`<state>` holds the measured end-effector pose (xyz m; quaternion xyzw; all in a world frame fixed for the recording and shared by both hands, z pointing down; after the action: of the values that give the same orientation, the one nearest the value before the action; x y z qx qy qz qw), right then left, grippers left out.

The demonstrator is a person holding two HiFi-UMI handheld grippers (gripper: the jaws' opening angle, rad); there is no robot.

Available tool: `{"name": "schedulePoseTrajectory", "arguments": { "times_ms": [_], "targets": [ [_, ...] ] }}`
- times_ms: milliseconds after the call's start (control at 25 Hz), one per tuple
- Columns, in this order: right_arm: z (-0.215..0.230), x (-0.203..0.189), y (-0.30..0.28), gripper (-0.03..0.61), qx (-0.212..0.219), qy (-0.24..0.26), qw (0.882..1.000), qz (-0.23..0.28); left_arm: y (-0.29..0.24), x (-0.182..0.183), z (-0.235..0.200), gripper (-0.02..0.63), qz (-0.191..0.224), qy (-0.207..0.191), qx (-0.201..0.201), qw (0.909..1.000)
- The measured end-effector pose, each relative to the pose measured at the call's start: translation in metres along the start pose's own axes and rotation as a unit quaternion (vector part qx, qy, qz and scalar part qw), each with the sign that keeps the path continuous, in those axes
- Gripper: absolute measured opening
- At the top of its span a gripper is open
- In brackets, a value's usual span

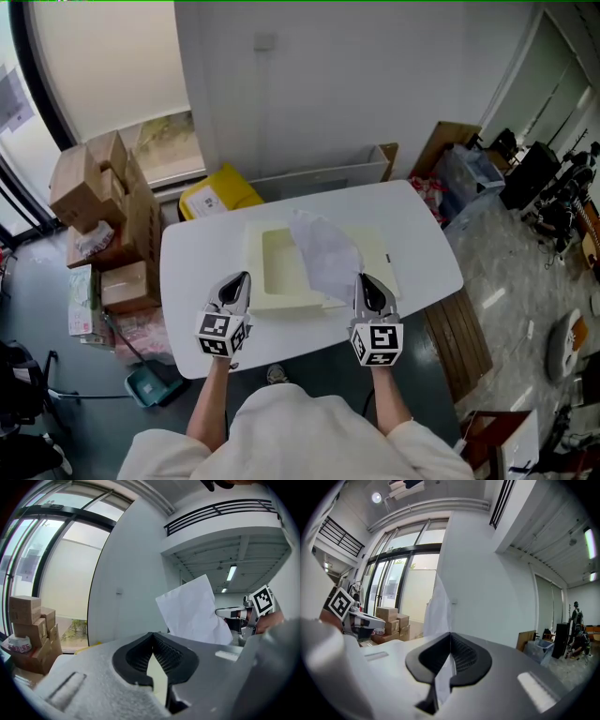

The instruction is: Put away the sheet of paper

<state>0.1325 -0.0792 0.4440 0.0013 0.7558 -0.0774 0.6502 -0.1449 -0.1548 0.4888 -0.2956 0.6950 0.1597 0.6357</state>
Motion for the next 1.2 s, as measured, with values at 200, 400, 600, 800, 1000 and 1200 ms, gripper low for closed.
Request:
{"name": "schedulePoseTrajectory", "arguments": {
  "times_ms": [200,400,600,800,1000,1200],
  "targets": [
    [0.005,0.006,-0.032,0.005,-0.006,0.006,1.000,-0.001,-0.031,0.004,-0.016,0.005,-0.001,0.009,-0.013,0.9999],
    [0.007,0.003,-0.052,0.005,-0.008,0.005,1.000,-0.008,-0.050,-0.002,-0.027,0.005,-0.010,0.020,-0.012,0.9997],
    [0.009,-0.004,-0.061,0.005,-0.006,-0.003,1.000,-0.015,-0.059,-0.007,-0.033,0.005,-0.016,0.021,-0.008,0.9996],
    [0.014,-0.014,-0.068,0.005,0.010,-0.011,1.000,-0.022,-0.064,-0.012,-0.034,0.005,-0.025,0.019,0.008,0.9995],
    [0.022,-0.021,-0.076,0.005,0.034,-0.023,0.999,-0.026,-0.071,-0.017,-0.030,0.005,-0.035,0.016,0.032,0.9987],
    [0.032,-0.033,-0.081,0.005,0.058,-0.031,0.997,-0.035,-0.077,-0.024,-0.017,0.005,-0.050,0.013,0.045,0.9977]
  ]
}}
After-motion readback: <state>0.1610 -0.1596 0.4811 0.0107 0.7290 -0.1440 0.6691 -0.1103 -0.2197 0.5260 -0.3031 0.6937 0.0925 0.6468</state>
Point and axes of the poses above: the fingertips, and each gripper's own axes: y backward along the fingers, z to its right, x out of its top, the point moved 4 cm from there along y, backward along the fingers, and after that the axes turned 1 degree about y, right-handed, at the moved point
